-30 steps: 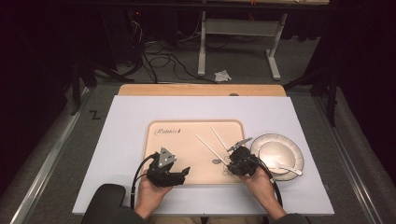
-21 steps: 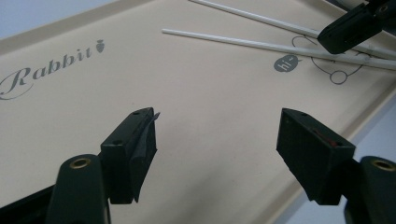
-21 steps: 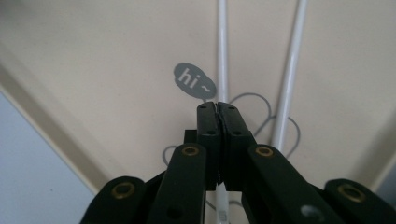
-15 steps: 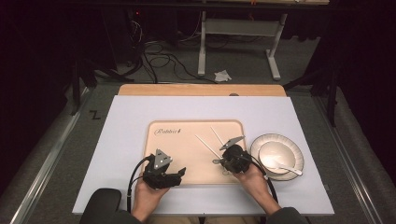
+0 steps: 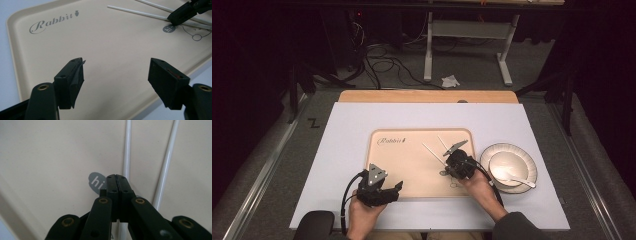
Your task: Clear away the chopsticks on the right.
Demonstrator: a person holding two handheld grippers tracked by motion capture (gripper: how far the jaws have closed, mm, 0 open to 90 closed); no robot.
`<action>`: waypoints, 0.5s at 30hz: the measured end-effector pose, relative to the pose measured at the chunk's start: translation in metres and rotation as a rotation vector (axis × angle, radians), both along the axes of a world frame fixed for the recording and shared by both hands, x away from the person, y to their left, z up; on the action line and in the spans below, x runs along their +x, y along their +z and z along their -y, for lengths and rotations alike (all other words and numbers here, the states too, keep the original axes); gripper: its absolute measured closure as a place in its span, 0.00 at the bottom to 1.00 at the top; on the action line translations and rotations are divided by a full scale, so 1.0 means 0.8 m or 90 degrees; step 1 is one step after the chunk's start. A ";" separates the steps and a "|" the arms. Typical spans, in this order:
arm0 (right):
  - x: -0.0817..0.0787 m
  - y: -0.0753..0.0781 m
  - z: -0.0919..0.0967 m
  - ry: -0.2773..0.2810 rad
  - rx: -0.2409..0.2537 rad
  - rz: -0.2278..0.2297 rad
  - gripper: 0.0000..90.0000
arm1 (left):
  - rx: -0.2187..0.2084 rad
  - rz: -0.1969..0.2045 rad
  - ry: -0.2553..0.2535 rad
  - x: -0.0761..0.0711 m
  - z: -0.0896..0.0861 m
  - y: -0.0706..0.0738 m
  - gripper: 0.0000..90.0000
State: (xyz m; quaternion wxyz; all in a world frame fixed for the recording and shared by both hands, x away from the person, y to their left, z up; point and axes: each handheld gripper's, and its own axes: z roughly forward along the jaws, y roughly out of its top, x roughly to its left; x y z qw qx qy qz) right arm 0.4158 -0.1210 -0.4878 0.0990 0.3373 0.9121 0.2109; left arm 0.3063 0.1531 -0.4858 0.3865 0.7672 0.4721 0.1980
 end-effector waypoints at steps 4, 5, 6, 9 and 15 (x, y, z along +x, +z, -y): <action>0.005 0.001 0.003 -0.011 -0.006 -0.003 1.00 | 0.002 -0.002 0.006 -0.001 -0.002 0.000 0.32; 0.006 0.001 0.003 -0.011 -0.003 -0.003 1.00 | 0.002 -0.002 0.006 -0.002 -0.002 0.000 0.32; 0.006 0.001 0.004 -0.015 -0.001 -0.004 1.00 | 0.001 -0.002 0.007 -0.002 -0.002 -0.001 0.33; 0.009 0.001 0.008 -0.018 -0.003 -0.001 1.00 | 0.002 -0.002 0.007 -0.002 -0.002 0.000 0.32; 0.011 0.002 0.014 -0.035 -0.007 -0.003 1.00 | 0.003 -0.001 0.006 -0.003 -0.002 0.000 0.32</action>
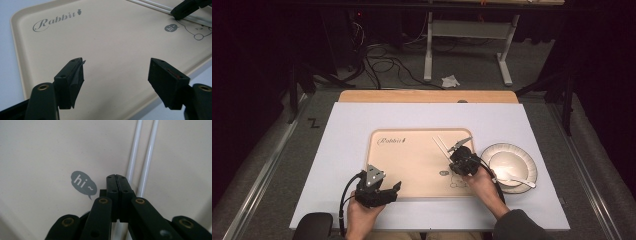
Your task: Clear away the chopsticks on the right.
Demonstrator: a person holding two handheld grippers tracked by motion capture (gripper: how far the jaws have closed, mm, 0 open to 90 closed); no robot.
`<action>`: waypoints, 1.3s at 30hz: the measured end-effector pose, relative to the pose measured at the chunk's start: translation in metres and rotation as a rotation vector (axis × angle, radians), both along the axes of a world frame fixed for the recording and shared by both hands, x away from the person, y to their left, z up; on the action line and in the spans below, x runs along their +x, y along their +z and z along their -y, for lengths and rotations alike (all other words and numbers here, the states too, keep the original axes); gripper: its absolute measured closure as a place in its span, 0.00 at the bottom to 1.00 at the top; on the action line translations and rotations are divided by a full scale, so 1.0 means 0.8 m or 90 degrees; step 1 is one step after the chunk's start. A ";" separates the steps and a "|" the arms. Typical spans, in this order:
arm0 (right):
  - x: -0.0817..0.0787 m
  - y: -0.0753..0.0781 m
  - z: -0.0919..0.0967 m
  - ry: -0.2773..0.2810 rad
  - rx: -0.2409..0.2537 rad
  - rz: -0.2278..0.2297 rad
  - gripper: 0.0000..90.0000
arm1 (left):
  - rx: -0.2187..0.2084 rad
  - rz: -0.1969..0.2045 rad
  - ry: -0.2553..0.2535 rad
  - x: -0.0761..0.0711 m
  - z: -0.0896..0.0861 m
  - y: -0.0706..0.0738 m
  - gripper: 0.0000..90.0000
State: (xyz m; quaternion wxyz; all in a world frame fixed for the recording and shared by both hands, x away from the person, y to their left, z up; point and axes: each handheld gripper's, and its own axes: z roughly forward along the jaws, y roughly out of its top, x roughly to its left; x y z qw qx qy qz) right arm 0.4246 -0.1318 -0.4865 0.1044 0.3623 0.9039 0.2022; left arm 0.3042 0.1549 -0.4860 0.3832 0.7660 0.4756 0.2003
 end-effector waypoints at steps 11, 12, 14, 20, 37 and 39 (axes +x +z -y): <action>-0.001 0.001 0.004 -0.007 -0.005 0.001 1.00 | -0.002 0.001 0.000 0.000 0.000 0.000 0.32; -0.001 0.001 0.004 -0.006 -0.006 0.001 1.00 | -0.003 0.001 -0.001 0.000 -0.001 0.000 0.32; -0.001 0.001 0.005 -0.008 -0.009 0.000 1.00 | -0.002 0.000 0.000 0.000 -0.001 0.001 0.32; -0.002 0.000 0.005 -0.011 -0.003 0.000 1.00 | 0.001 0.001 0.000 0.000 0.000 0.001 0.32; -0.005 0.006 0.006 0.001 0.016 0.010 1.00 | 0.000 -0.001 -0.007 0.002 0.002 0.000 0.32; -0.007 0.008 0.007 -0.002 0.016 0.008 0.99 | 0.001 -0.001 -0.008 0.002 0.003 0.000 0.32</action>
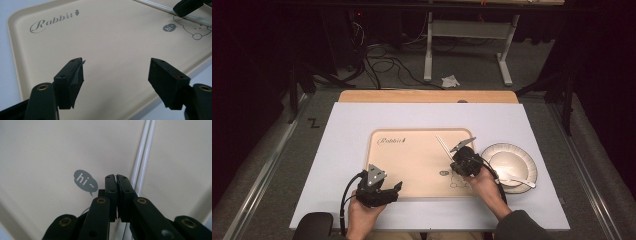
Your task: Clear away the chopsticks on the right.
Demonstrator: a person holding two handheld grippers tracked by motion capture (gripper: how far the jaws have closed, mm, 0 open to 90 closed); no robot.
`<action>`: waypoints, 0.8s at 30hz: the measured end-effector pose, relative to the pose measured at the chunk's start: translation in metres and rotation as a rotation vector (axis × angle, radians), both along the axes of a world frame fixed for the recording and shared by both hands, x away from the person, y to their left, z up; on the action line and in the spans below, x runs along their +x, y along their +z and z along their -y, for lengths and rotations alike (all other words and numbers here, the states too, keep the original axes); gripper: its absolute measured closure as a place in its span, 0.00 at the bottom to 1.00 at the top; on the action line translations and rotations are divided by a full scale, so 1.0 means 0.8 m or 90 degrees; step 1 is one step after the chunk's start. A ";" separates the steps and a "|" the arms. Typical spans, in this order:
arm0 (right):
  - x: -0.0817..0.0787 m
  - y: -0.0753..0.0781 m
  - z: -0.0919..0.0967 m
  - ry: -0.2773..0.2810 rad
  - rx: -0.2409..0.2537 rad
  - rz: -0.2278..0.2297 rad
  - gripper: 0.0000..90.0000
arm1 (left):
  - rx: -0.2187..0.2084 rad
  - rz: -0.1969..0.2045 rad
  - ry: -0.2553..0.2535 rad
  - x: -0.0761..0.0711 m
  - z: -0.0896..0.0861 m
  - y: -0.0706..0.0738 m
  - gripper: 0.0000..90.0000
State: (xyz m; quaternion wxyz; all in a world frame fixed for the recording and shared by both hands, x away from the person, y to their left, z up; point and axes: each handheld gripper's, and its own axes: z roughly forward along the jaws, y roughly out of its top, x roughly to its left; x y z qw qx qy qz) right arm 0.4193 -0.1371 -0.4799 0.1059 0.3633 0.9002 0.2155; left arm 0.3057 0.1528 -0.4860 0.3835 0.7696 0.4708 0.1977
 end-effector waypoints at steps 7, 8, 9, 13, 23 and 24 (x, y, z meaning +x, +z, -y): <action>-0.005 0.009 0.005 0.014 0.022 0.016 0.96 | -0.002 0.002 -0.005 0.001 0.001 0.000 0.32; -0.005 0.011 0.005 0.017 0.026 0.019 0.96 | -0.001 0.003 -0.009 0.001 0.002 0.000 0.32; -0.006 0.012 0.007 0.021 0.029 0.022 0.95 | 0.001 0.003 -0.014 0.001 0.002 0.000 0.32; -0.010 0.017 0.010 0.025 0.041 0.031 0.93 | 0.006 0.010 -0.024 0.002 0.007 0.000 0.32; -0.021 0.029 0.023 0.019 0.067 0.045 0.89 | 0.001 0.007 -0.051 0.010 0.015 -0.001 0.32; -0.022 0.031 0.025 0.018 0.068 0.046 0.89 | 0.002 0.008 -0.052 0.011 0.016 -0.001 0.32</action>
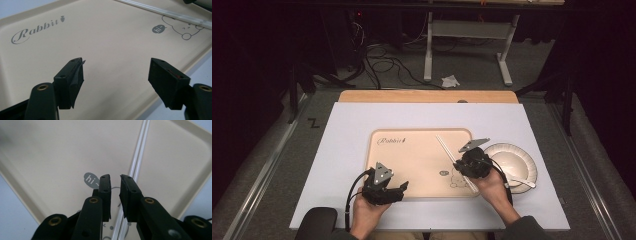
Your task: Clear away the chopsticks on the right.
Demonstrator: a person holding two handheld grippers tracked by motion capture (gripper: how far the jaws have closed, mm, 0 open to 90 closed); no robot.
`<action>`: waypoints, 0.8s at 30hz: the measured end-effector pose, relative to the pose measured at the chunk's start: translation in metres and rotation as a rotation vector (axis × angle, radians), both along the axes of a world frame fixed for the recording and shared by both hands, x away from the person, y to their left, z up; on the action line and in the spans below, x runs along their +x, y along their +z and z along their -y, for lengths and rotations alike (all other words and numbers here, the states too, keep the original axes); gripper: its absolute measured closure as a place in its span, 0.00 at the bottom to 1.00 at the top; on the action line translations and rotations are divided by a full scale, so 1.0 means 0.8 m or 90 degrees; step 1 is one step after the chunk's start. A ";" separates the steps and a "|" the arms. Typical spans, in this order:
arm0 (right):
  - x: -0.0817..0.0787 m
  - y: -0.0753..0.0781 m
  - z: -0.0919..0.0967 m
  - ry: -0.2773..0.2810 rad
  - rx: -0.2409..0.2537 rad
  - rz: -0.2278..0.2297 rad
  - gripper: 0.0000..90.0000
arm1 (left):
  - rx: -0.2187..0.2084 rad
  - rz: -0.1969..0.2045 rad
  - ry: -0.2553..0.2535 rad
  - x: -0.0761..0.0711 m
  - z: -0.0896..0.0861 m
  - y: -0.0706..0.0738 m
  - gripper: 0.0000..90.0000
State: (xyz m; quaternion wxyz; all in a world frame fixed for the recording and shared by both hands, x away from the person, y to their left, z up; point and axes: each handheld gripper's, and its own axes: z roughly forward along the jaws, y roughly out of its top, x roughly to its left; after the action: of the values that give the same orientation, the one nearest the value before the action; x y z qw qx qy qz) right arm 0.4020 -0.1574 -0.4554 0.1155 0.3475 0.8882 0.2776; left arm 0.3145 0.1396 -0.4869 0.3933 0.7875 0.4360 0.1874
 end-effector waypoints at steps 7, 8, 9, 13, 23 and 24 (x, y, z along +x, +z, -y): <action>-0.007 0.009 0.015 -0.015 0.020 0.014 0.86 | -0.006 0.001 -0.022 0.006 0.006 0.000 0.33; -0.008 0.010 0.018 -0.017 0.023 0.015 0.85 | -0.007 0.001 -0.022 0.007 0.008 -0.001 0.33; -0.009 0.011 0.020 -0.020 0.028 0.014 0.85 | -0.008 0.000 -0.027 0.008 0.009 -0.001 0.33; -0.015 0.016 0.028 -0.033 0.033 0.021 0.83 | -0.009 -0.001 -0.037 0.011 0.014 -0.002 0.33; -0.028 0.026 0.062 -0.076 0.056 0.035 0.81 | -0.023 -0.030 -0.068 0.027 0.026 -0.009 0.33; -0.029 0.028 0.066 -0.082 0.059 0.038 0.80 | -0.024 -0.033 -0.069 0.028 0.027 -0.009 0.33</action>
State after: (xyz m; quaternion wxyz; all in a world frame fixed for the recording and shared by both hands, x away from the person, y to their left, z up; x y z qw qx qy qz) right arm 0.3787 -0.2106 -0.4334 0.1436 0.4004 0.8463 0.3208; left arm 0.3366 0.1180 -0.4942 0.4061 0.8069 0.4064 0.1373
